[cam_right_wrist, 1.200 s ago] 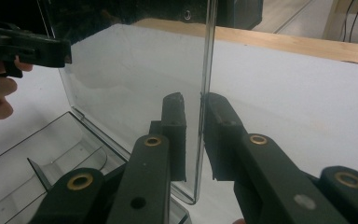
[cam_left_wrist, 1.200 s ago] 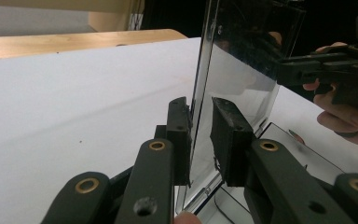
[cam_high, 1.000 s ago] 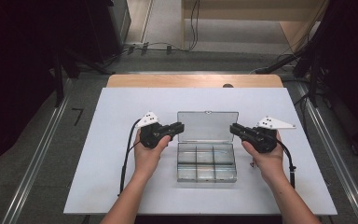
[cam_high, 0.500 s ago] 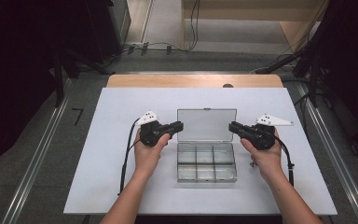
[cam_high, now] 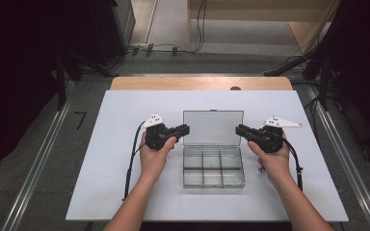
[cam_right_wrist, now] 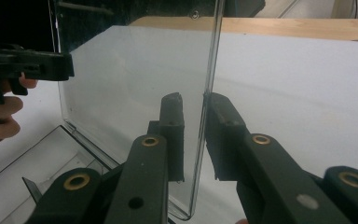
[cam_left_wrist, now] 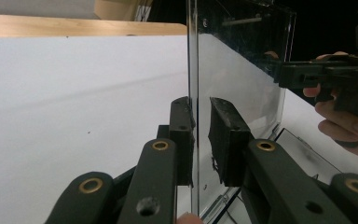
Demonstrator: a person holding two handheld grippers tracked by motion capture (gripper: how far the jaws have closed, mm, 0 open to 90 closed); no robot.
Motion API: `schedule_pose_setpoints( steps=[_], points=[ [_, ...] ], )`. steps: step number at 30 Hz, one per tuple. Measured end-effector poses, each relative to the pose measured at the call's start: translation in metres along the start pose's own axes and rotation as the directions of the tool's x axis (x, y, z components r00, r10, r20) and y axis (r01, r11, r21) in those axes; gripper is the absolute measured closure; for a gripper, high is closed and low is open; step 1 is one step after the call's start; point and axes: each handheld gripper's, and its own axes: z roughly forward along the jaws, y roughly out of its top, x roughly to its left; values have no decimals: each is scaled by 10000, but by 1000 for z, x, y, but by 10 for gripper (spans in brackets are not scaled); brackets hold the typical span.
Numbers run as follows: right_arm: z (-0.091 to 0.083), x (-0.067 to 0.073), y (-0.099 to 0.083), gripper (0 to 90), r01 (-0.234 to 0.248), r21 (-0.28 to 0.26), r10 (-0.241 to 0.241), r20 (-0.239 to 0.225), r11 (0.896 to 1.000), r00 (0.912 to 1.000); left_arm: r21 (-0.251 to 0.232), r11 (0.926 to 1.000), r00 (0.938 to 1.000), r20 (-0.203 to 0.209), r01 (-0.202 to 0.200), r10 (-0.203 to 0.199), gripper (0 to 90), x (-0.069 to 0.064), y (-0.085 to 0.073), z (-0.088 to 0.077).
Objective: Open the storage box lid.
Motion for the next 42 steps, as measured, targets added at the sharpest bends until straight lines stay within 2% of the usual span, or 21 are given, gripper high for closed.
schedule_pose_setpoints(
  steps=[12, 29, 42],
  points=[
    [8, -1, 2, 712, -299, 188, 294, 221, 9994, 9993, 96, 9997, 9996, -168, 229, -227, 745, 4, -3, 6],
    [16, -3, 0, 662, -778, 398, 762, 408, 9962, 9963, 603, 9969, 9986, -209, 506, -494, 690, 6, -8, 12],
    [20, -3, -3, 626, -1038, 943, 995, 492, 9901, 9938, 952, 9939, 9981, -290, 561, -536, 658, 7, -10, 15]
  ],
)
